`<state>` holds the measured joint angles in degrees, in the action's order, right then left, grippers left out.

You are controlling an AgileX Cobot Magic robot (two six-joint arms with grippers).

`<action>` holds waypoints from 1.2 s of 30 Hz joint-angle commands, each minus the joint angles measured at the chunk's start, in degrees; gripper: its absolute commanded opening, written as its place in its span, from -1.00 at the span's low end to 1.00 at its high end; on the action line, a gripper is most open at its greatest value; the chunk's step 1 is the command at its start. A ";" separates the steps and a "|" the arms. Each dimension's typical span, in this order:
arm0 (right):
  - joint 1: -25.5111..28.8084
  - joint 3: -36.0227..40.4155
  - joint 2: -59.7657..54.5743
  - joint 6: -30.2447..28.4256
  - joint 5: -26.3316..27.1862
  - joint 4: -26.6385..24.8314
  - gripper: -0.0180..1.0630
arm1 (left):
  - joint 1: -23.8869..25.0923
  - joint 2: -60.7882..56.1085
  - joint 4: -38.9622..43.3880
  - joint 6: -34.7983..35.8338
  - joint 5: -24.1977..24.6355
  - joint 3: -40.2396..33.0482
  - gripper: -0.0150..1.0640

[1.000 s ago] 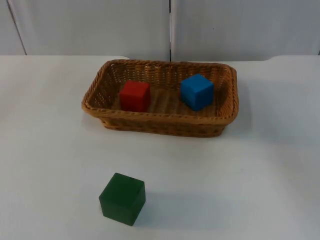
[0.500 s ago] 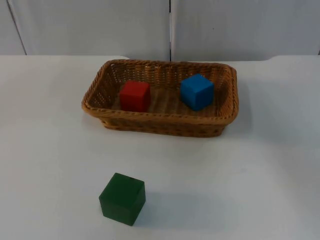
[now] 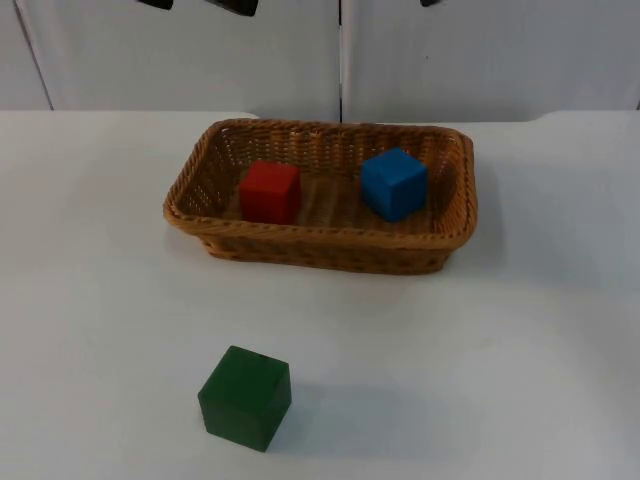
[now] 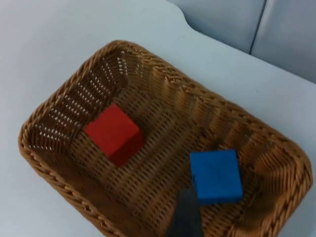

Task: Pick up one cube with each hand and place exactly two cubes into the same basket, leaving the remaining cube outside.

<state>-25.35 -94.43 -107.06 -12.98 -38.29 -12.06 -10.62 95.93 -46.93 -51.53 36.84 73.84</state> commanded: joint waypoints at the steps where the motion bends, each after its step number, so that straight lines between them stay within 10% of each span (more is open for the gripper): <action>1: 0.01 3.89 3.31 -0.59 3.16 -0.18 0.20 | 0.04 -1.49 0.10 -0.48 1.44 -0.65 0.54; 36: 0.01 35.65 40.11 -1.67 10.92 -0.08 0.20 | 0.04 -32.89 -0.34 1.32 -0.03 -23.15 0.54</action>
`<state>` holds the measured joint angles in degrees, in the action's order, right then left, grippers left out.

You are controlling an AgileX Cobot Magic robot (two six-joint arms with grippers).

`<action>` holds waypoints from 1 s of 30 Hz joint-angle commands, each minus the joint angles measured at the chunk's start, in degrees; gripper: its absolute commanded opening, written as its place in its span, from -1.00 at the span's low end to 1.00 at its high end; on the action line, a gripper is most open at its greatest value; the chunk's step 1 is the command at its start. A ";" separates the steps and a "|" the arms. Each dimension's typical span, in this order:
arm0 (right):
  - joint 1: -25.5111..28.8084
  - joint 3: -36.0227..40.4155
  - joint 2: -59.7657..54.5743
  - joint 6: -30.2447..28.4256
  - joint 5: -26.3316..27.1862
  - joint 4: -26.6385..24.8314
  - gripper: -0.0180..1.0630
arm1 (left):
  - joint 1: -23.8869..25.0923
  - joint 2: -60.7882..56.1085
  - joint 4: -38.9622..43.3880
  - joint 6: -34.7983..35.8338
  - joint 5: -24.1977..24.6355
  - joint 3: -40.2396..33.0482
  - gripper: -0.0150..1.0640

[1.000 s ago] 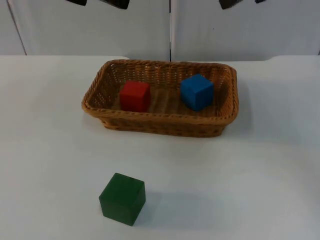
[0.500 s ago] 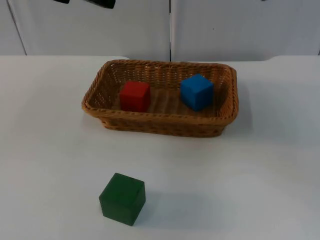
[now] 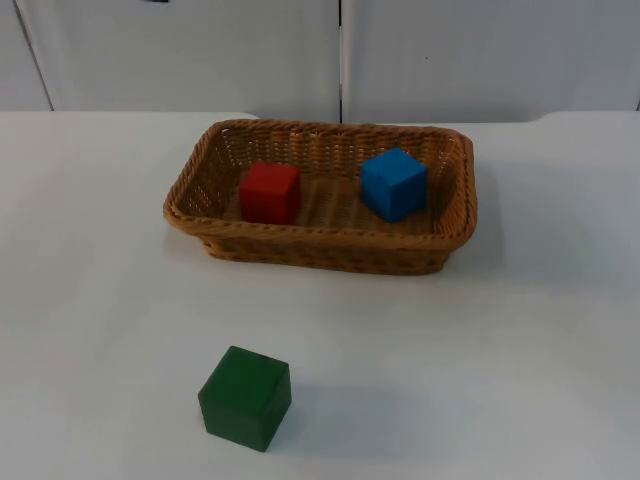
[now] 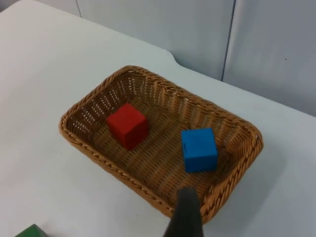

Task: Pick up one cube with each hand and place exactly two cubes into the same basket, leaving the remaining cube outside.

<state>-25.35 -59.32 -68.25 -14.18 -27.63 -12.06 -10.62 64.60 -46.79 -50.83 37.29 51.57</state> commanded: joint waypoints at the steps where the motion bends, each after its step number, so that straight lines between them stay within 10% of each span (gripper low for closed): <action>1: 0.01 1.36 2.15 -0.46 0.36 -0.08 0.20 | 0.04 -2.66 -0.47 0.89 -0.52 -1.78 0.54; 30: 0.01 19.17 32.52 -0.46 -2.30 -0.37 0.20 | 0.04 -26.91 7.30 12.08 5.08 -7.99 0.54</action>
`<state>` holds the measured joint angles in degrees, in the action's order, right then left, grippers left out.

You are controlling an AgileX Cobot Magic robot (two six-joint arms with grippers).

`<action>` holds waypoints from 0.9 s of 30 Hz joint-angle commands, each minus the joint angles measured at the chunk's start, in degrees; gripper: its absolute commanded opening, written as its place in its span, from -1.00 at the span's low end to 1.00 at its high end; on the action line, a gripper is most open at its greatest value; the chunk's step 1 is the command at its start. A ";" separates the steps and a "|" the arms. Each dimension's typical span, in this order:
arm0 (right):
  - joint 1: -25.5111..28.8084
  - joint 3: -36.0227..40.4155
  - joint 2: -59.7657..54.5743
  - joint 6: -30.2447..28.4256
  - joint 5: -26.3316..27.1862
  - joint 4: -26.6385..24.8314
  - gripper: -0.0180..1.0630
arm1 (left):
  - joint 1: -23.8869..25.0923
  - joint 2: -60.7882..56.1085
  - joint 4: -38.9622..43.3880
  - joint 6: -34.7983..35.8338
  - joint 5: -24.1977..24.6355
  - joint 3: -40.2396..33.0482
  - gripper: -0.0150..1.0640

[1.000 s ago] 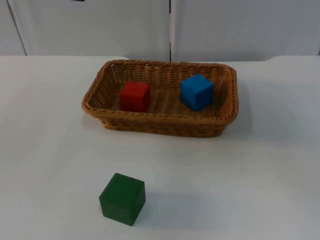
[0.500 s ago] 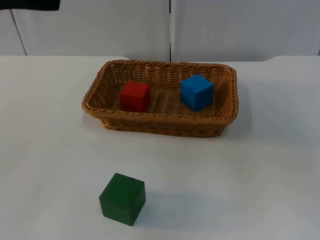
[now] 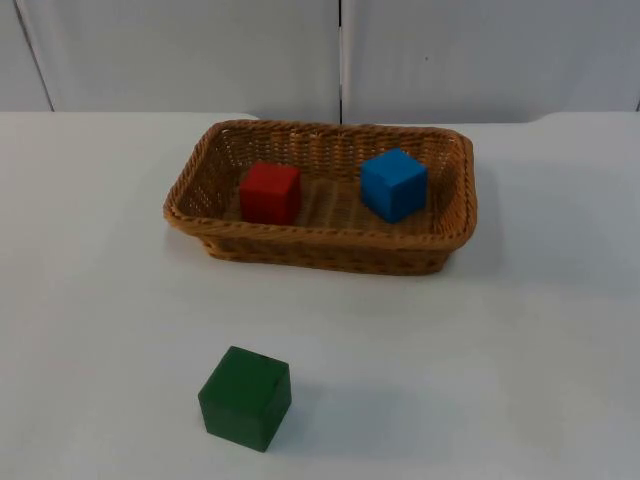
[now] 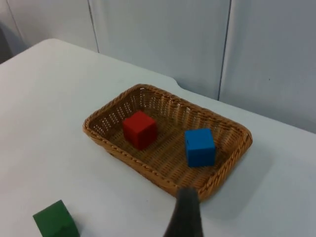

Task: Pick up one cube with each hand and place exactly two cubes into the same basket, leaving the remaining cube outside.

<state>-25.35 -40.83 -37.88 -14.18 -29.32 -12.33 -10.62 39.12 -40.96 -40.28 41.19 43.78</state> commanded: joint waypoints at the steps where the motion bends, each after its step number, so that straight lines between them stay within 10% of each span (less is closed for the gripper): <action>1: 0.01 0.83 3.47 -0.46 -1.73 -0.10 0.20 | 0.04 -2.22 2.28 2.44 1.67 -0.20 0.54; 27: 0.01 6.77 27.44 0.86 -17.74 -0.94 0.20 | 0.04 -20.50 25.58 23.89 9.89 -2.93 0.54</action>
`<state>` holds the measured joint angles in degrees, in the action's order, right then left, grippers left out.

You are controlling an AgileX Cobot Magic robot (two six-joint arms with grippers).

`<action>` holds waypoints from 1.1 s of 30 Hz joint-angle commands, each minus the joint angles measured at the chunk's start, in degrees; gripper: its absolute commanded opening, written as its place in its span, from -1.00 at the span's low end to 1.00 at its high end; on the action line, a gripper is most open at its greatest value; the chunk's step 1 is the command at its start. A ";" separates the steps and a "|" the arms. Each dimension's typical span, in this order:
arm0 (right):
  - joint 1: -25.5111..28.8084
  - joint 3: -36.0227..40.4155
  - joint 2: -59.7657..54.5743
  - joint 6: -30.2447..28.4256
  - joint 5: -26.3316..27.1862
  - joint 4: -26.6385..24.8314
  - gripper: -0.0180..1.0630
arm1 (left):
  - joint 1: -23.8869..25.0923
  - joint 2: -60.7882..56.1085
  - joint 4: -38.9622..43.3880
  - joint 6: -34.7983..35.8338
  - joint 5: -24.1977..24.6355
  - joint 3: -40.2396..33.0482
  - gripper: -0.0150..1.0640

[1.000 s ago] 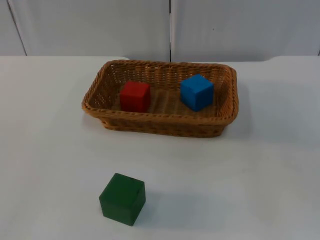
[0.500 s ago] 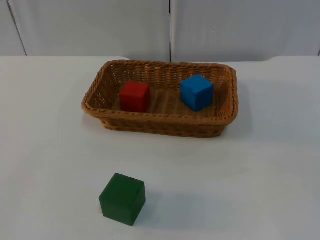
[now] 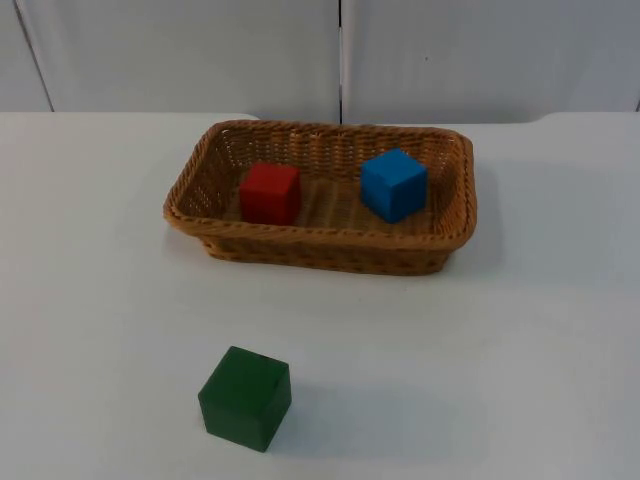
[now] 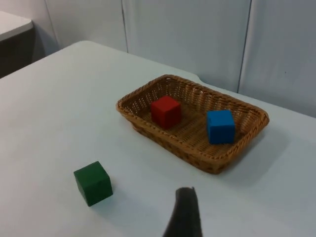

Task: Pick up one cube with each hand and place exactly two cubes into the same basket, leaving the remaining cube outside.

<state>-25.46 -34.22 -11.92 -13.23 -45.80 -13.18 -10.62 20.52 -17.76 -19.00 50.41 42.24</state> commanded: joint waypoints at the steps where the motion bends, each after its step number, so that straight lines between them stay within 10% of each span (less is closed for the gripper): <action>1: 0.11 0.17 2.41 0.15 -1.96 -0.09 0.20 | 0.04 -3.15 3.33 3.92 0.68 -2.98 0.54; 33: 0.11 4.17 11.92 9.18 -16.89 10.19 0.20 | 0.04 -20.52 14.29 16.06 10.16 -12.85 0.54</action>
<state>-25.46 -31.89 -0.18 -4.25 -62.25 -3.25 -10.62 0.28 -3.39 -3.19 60.38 29.67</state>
